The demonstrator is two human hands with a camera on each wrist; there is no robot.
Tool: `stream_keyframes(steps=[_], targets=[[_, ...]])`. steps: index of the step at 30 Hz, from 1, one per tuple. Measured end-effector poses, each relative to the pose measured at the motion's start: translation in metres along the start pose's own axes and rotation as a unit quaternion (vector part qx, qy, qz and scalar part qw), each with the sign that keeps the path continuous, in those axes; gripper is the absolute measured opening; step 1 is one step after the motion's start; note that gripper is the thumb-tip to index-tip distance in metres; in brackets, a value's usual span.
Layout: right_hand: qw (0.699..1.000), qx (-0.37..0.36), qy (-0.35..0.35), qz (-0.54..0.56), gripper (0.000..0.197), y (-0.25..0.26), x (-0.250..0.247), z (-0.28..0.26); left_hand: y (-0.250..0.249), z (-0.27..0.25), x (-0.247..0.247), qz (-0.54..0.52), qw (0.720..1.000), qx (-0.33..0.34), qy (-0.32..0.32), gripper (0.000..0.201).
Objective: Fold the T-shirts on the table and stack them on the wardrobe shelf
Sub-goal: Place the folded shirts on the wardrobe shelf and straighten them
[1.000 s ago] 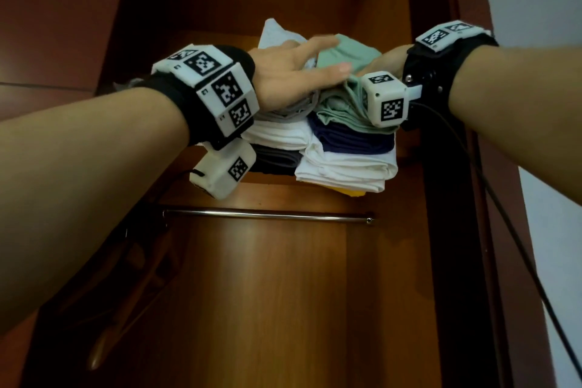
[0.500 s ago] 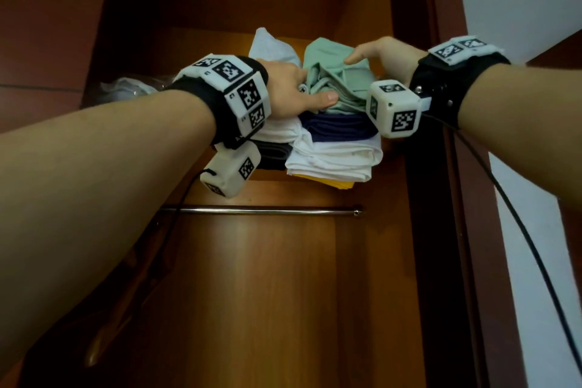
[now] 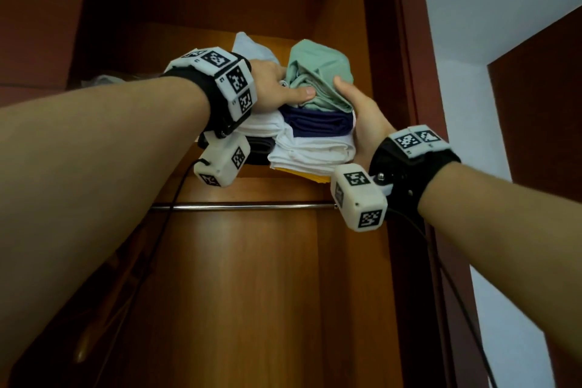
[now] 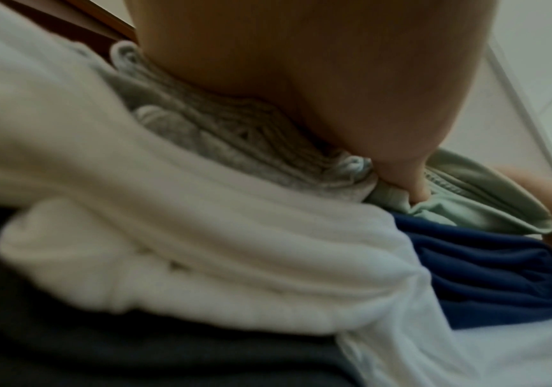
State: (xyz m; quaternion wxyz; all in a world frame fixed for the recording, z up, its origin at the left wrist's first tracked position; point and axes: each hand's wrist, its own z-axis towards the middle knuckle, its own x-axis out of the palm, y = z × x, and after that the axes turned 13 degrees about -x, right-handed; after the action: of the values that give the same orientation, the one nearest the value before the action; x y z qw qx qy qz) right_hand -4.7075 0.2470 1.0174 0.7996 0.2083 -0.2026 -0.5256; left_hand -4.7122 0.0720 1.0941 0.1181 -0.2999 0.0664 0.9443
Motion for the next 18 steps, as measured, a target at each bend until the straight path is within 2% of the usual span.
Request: stream_keyframes(steps=[2,8,11,13,15,18], targets=[[1.0,-0.003,-0.001,-0.024,0.065,0.001,0.001,0.002,0.001,0.0,0.001,-0.002,1.0,0.003,-0.006,0.066],[0.983,-0.055,-0.046,-0.168,0.045,0.012,0.012,0.015,0.005,0.006,0.003,-0.013,0.999,0.024,-0.021,0.07],[0.967,-0.048,-0.08,-0.239,0.053,0.02,0.016,0.029,0.01,0.005,0.007,-0.036,0.994,-0.017,-0.104,0.087],[0.956,-0.04,-0.094,-0.275,0.048,0.026,0.021,0.038,0.013,0.004,0.007,-0.069,0.983,-0.061,-0.16,0.093],[0.954,-0.048,-0.102,-0.278,0.046,0.029,0.02,0.05,0.012,0.006,0.008,-0.031,0.979,-0.079,-0.186,0.096],[0.941,-0.038,-0.119,-0.314,0.032,0.034,0.016,0.061,0.007,0.01,0.007,0.041,0.97,-0.098,-0.22,0.101]])
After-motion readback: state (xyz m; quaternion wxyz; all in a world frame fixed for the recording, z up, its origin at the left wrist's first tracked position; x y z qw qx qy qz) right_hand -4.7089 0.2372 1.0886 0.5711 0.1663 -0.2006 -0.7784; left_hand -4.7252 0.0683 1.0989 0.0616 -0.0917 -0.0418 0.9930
